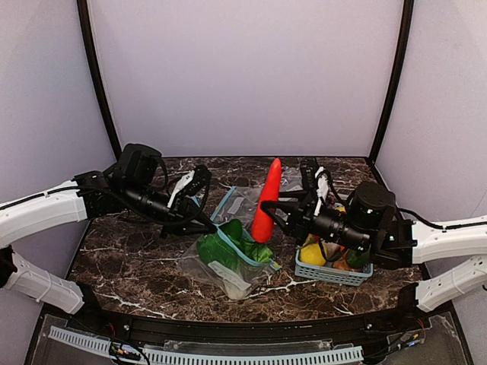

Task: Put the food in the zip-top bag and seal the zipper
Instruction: Place the fake vegetable in the zipper food storage bag.

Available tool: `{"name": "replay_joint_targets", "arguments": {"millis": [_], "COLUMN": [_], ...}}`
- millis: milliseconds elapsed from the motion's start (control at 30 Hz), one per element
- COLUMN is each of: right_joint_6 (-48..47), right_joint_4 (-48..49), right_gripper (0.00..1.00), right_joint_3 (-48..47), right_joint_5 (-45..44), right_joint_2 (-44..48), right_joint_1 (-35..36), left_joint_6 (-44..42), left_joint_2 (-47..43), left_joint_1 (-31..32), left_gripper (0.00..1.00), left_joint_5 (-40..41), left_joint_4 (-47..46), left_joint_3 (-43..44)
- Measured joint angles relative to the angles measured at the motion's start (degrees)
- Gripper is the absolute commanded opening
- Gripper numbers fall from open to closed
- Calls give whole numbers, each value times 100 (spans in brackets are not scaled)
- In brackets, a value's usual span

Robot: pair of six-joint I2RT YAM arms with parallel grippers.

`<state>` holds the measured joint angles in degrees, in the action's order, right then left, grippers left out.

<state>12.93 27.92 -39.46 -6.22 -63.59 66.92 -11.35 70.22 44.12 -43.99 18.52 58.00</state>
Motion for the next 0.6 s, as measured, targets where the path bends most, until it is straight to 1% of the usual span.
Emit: {"name": "replay_joint_targets", "arguments": {"millis": [367,600], "right_joint_6": [79,85], "right_joint_4": [466,260], "right_gripper": [6,6], "right_joint_3": [188,87], "right_joint_5": [267,807], "right_joint_2": [-953,-1351], "right_joint_1": [210,232], "left_joint_6": [0,0], "left_joint_2": [7,28], "left_joint_1": [0,0], "left_gripper": [1,1], "left_joint_5": [-20,-37], "left_joint_4": [-2,-2], "left_joint_3": [0,0]}}
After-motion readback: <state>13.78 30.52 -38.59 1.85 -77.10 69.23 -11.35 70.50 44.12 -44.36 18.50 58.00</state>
